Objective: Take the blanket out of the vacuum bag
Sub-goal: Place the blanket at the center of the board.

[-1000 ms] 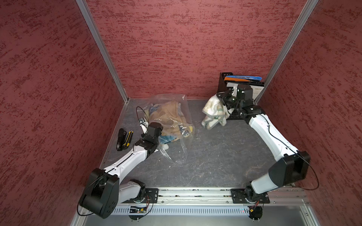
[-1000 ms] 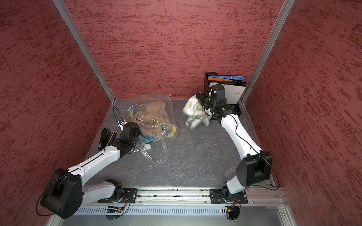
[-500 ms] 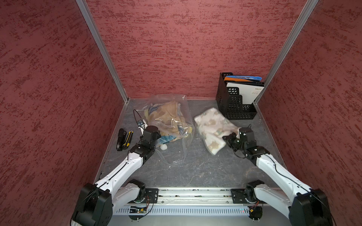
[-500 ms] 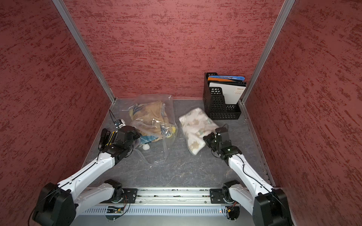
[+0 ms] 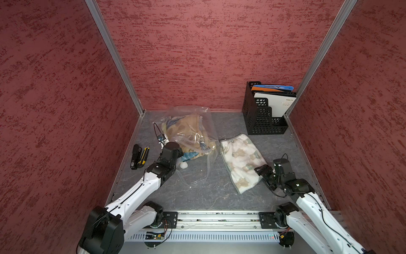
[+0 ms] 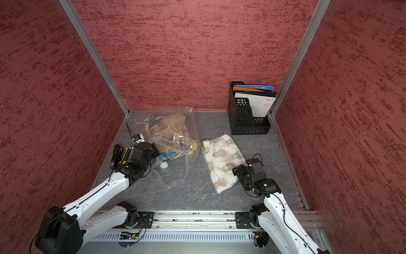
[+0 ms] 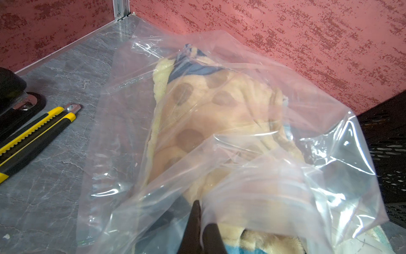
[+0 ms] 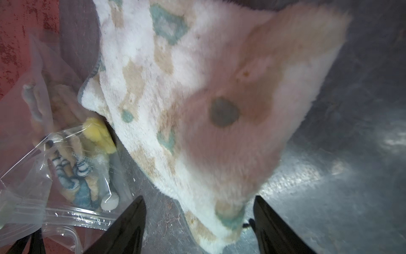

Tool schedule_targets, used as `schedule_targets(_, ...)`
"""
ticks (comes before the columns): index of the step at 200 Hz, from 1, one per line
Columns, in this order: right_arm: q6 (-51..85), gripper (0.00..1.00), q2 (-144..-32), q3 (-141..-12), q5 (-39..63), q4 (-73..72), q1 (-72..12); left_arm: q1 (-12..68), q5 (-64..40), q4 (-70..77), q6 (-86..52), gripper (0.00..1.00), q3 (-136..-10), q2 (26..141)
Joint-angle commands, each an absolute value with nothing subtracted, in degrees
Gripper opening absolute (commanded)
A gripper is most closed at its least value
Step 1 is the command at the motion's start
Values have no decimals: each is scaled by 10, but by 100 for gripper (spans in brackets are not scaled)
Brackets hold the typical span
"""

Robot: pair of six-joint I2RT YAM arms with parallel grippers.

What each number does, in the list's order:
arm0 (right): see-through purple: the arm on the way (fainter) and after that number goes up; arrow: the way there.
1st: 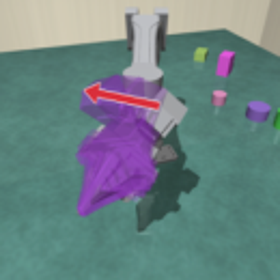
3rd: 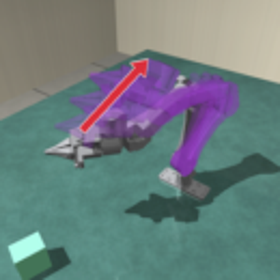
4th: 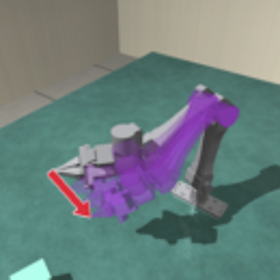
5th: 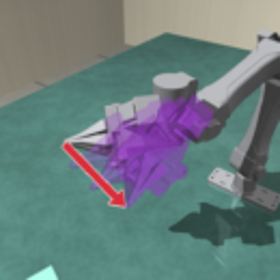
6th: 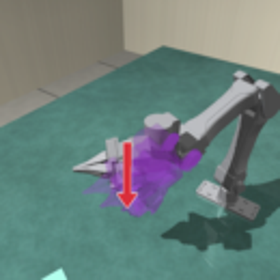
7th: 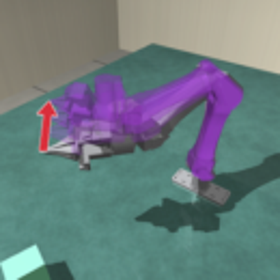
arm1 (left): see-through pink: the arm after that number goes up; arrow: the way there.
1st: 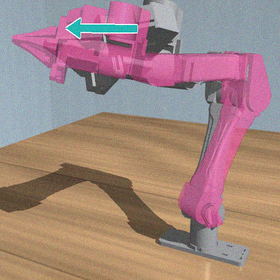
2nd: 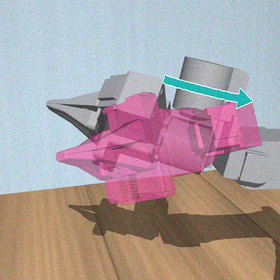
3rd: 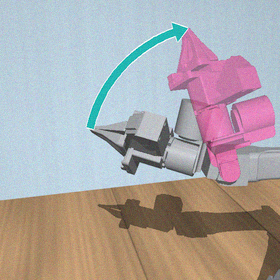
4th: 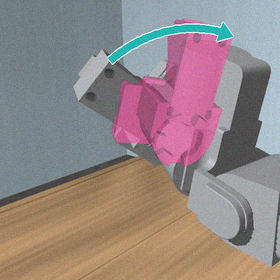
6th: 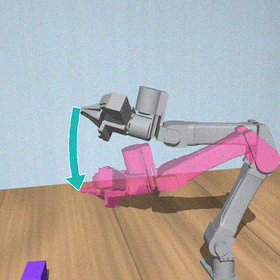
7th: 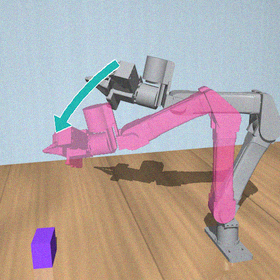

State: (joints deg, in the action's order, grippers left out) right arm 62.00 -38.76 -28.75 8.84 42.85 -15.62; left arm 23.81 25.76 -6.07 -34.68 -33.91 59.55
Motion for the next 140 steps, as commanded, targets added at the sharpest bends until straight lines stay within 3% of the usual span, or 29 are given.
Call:
schedule_targets(1, 597, 69, -365, -328, 107, 513, -163, 241, 256, -64, -343, 0, -353, 591)
schedule_targets(8, 597, 65, -352, -335, 115, 516, -169, 241, 256, -65, -346, 0, -350, 585)
schedule_targets(25, 590, 45, -333, -352, 118, 528, -193, 241, 254, -58, -350, 0, -339, 570)
schedule_targets(45, 560, 0, -342, -379, 72, 505, -214, 241, 248, -55, -358, 0, -331, 561)
schedule_targets(71, 496, 0, -482, -455, 18, 408, -211, 251, 241, -52, -360, 0, -333, 563)
schedule_targets(98, 490, 0, -635, -458, 32, 325, -200, 259, 241, -56, -361, 0, -339, 574)
schedule_targets(140, 527, 0, -605, -325, -34, 315, -198, 276, 229, -40, -369, 0, -329, 581)
